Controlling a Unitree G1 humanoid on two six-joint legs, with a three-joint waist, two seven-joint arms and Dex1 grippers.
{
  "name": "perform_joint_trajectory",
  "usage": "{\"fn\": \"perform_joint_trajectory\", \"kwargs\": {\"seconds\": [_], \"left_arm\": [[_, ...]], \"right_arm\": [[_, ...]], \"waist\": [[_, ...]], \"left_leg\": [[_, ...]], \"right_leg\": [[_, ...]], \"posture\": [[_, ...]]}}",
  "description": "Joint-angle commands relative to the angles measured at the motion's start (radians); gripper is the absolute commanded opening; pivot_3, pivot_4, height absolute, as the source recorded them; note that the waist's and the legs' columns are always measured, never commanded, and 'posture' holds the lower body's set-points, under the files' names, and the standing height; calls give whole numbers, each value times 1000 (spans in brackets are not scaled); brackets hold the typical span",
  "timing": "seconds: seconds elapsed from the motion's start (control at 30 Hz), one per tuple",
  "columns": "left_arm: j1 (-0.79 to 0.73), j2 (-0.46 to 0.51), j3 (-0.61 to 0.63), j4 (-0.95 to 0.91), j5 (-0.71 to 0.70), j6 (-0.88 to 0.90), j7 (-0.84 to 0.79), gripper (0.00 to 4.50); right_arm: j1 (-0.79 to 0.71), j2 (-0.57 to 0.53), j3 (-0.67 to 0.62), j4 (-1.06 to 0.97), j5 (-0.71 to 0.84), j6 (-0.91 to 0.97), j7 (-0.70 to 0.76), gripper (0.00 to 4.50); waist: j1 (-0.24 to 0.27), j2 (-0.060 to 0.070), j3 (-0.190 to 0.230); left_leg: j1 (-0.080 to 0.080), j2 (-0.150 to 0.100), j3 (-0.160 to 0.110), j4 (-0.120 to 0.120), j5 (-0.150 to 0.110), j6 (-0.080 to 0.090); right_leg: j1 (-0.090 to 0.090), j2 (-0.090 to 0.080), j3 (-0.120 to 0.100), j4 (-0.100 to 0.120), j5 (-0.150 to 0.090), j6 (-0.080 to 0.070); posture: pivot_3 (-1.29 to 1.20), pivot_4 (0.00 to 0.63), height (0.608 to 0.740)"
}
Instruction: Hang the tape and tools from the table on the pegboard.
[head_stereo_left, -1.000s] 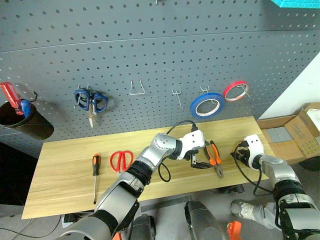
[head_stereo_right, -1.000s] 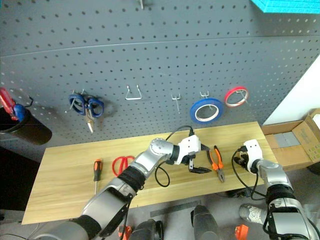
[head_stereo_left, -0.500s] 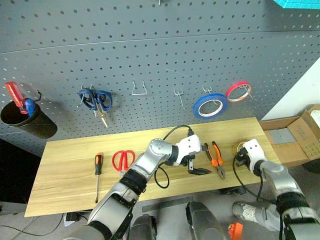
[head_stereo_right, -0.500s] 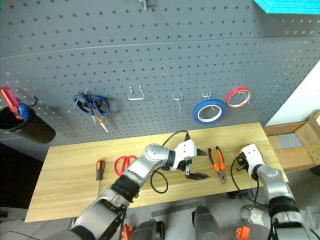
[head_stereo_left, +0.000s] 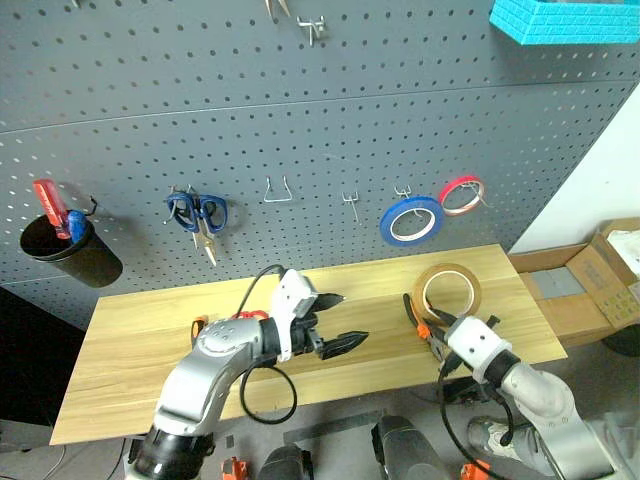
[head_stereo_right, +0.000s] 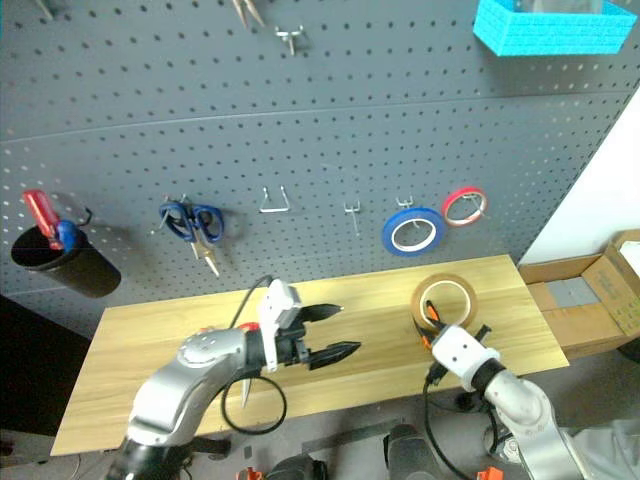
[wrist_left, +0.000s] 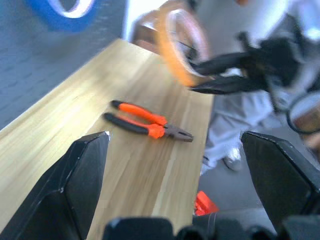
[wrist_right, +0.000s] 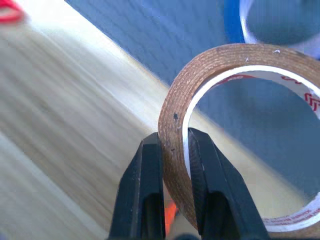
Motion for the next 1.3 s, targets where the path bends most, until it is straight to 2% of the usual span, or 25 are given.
{"fn": "perform_joint_trajectory", "kwargs": {"seconds": [0.03,0.1,0.23,0.37,0.53,0.8,1.03,1.1,1.3], "left_arm": [[75,0,79,-167,-98,78,80,4500],[119,4,107,-203,-110,82,118,4500],[163,14,150,-193,-107,55,176,4500],[145,9,164,-168,-111,32,219,4500],[109,6,157,-132,-105,6,254,4500],[73,8,123,-82,-92,-31,281,4500],[38,1,86,-51,-93,-48,295,4500],[26,0,83,-44,-98,-48,300,4500],[6,-3,66,-22,-98,-58,298,4500]], "right_arm": [[-46,-20,6,89,-67,-242,-49,118],[-132,-7,23,166,-78,-323,-57,118],[-342,51,75,330,-85,-431,-57,118],[-512,109,120,499,-91,-517,-46,118],[-661,166,153,674,-82,-586,-29,118],[-763,188,171,849,-23,-549,104,118],[-779,196,154,871,41,-405,229,118],[-778,190,144,861,52,-371,245,868],[-721,171,128,778,67,-321,254,2737]], "waist": [[2,-6,-4],[2,-11,-9],[8,-13,-14],[29,-16,-20],[53,-15,-25],[73,-14,-30],[73,-14,-30],[72,-14,-30],[72,-14,-30]], "left_leg": [[5,0,0,0,0,0],[12,0,0,0,0,0],[16,2,4,0,1,0],[18,5,3,0,2,-2],[17,7,2,0,3,-3],[15,7,2,-1,3,-3],[16,7,2,-1,2,-3],[16,7,2,-1,2,-3],[16,7,2,-1,2,-3]], "right_leg": [[5,0,0,0,0,0],[11,1,0,-1,0,0],[13,5,4,0,2,-3],[14,12,5,1,3,-7],[12,12,4,2,4,-8],[10,10,4,0,4,-9],[10,10,4,1,4,-9],[10,10,4,1,4,-9],[10,10,4,1,4,-9]], "posture": [[-155,82,740],[-136,77,740],[-99,71,740],[-70,64,740],[-45,61,740],[-53,69,740],[-79,83,740],[-88,88,740],[-100,91,740]]}}
